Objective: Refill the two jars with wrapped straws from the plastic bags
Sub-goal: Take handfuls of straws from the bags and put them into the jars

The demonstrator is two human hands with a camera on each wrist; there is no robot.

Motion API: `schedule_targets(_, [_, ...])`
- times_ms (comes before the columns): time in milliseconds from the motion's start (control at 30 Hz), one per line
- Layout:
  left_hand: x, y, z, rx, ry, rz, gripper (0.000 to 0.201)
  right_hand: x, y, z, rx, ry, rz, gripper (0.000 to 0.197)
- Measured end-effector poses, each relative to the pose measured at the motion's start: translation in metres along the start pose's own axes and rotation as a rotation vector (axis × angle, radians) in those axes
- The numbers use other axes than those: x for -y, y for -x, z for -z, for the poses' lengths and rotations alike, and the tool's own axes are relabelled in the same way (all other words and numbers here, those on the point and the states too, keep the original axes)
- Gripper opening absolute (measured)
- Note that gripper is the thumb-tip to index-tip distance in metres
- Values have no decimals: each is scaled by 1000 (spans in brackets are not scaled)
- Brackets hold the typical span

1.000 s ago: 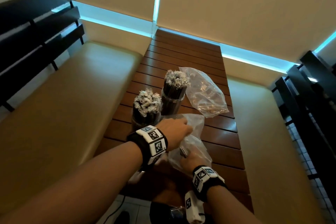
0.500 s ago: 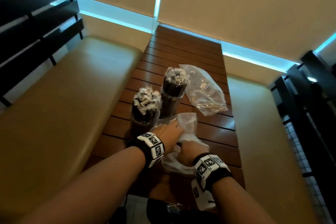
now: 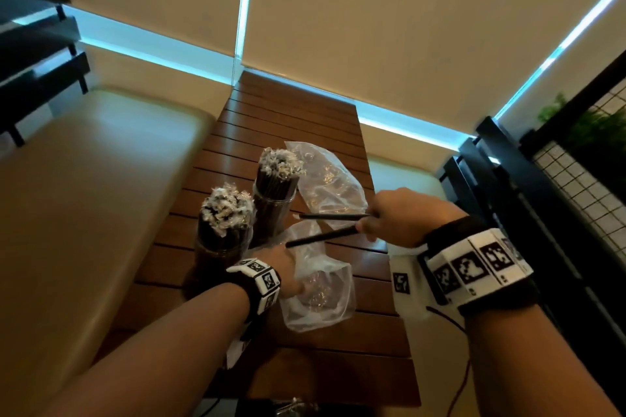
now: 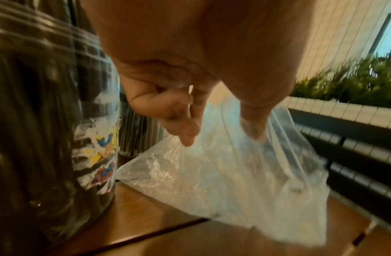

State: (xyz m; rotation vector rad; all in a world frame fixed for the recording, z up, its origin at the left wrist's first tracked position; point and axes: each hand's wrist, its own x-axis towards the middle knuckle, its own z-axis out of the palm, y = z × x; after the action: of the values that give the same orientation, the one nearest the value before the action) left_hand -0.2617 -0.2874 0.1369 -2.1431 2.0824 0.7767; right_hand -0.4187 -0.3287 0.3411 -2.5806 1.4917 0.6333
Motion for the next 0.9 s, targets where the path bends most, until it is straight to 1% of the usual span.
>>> schedule_targets(67, [0, 8, 14, -50, 57, -2, 82, 6, -11, -10, -134, -167, 44, 30])
schedule_targets(100, [-1, 14, 24, -102, 125, -6, 84, 13, -18, -21, -232, -275, 59, 31])
schedule_targets(133, [-2, 20, 35, -166, 229, -24, 79, 22, -27, -36, -343, -392, 79, 31])
schedule_targets(200, [0, 32, 58, -312, 523, -88, 57, 42, -42, -72, -541, -607, 129, 33])
schedule_targets(233, [3, 38, 69, -393, 677, -99, 45, 53, -48, -90, -598, -679, 149, 33])
schedule_targets(267, [7, 44, 79, -467, 822, -98, 37, 64, -53, -106, -636, -729, 161, 32])
schedule_targets(333, [16, 57, 98, -582, 1044, -92, 31, 86, -57, -127, -658, -795, 201, 26])
schedule_targets(367, [22, 62, 106, -630, 1088, -97, 29, 97, -58, -133, -653, -820, 239, 22])
schedule_targets(433, [34, 74, 119, -704, 1031, -107, 26, 115, -60, -141, -629, -847, 304, 21])
schedule_targets(500, [49, 84, 127, -713, 902, -113, 19, 126, -66, -145, -596, -887, 349, 29])
schedule_targets(567, [62, 93, 131, -691, 830, -104, 15, 132, -72, -144, -568, -863, 379, 35])
schedule_targets(667, [73, 106, 136, -692, 827, -87, 16, 137, -78, -137, -547, -817, 437, 27])
schedule_targets(733, [76, 112, 140, -705, 907, -87, 15, 139, -83, -134, -552, -815, 455, 19])
schedule_targets(767, [77, 114, 141, -715, 945, -79, 15, 139, -87, -134, -559, -827, 447, 25])
schedule_targets(833, [80, 118, 143, -735, 973, -60, 14, 136, -92, -137, -570, -894, 392, 59])
schedule_targets(867, [82, 119, 144, -743, 980, -59, 13, 133, -95, -138, -577, -935, 353, 72])
schedule_targets(900, [84, 121, 144, -751, 988, -63, 11, 131, -99, -142, -577, -970, 323, 81])
